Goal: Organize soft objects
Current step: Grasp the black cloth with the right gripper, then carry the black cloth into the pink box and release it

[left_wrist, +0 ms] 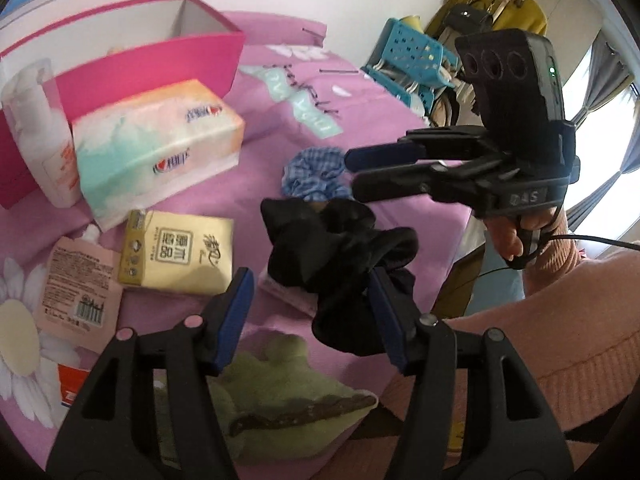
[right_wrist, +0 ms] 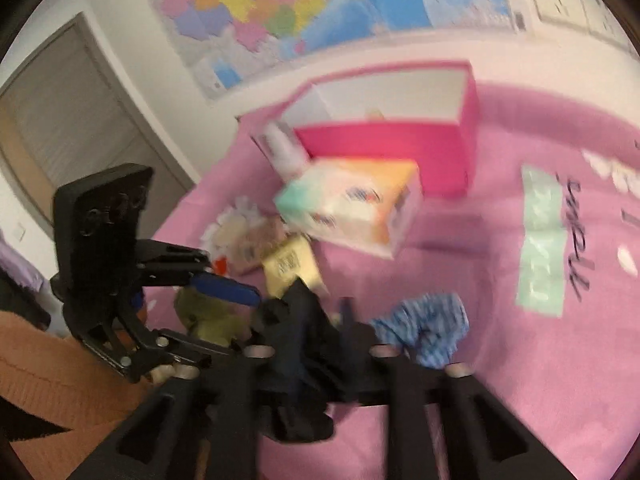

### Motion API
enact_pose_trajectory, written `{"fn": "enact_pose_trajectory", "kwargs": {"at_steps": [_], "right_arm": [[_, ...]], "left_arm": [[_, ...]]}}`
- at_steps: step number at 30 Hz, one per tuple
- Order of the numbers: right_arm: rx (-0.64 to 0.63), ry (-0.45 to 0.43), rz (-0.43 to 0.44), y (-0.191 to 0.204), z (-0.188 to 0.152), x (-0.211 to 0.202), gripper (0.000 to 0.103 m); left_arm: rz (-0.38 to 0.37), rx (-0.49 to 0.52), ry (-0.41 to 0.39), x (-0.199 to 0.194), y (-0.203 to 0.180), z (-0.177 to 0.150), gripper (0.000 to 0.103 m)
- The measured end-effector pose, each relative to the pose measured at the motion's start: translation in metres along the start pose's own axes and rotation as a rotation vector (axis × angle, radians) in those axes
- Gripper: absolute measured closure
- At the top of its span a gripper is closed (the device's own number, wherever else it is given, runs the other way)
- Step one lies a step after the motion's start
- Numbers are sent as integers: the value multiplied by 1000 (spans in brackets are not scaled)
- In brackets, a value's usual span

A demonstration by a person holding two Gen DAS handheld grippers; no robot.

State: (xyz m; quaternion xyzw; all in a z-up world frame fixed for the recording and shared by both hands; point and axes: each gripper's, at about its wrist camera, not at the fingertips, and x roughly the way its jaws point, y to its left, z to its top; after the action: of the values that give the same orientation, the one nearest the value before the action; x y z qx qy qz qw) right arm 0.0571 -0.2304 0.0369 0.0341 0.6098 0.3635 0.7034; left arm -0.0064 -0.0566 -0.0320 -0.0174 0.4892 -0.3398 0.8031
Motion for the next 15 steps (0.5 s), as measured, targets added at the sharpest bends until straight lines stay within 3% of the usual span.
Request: {"fn": "enact_pose_trajectory", "kwargs": {"at_steps": [1,2,9,10,11,13,15], "right_arm": [[18,12,-14,-4,-3,1,46],[30,28,-13,-7,-6,3,43],[54,119,32,-9,-21,29,45],[51,124,34,-9,-22,31,56],[46,123,37,-8,-22,33,74],[35,115,56,-7,-22,33,88],[11,93,38,-2,-21,28,92]], "left_arm": [[0,-1,6,1,1,0,43],[-2,-1,9,2,1,0,43],[-27,2,32,12,-1,3,47],[-30,2,37,14,-1,3,54],[-36,2,41,15,-2,4,59],[-38,1,40,17,-3,4,65],[-41,-3,36,18,-5,7,69]]}}
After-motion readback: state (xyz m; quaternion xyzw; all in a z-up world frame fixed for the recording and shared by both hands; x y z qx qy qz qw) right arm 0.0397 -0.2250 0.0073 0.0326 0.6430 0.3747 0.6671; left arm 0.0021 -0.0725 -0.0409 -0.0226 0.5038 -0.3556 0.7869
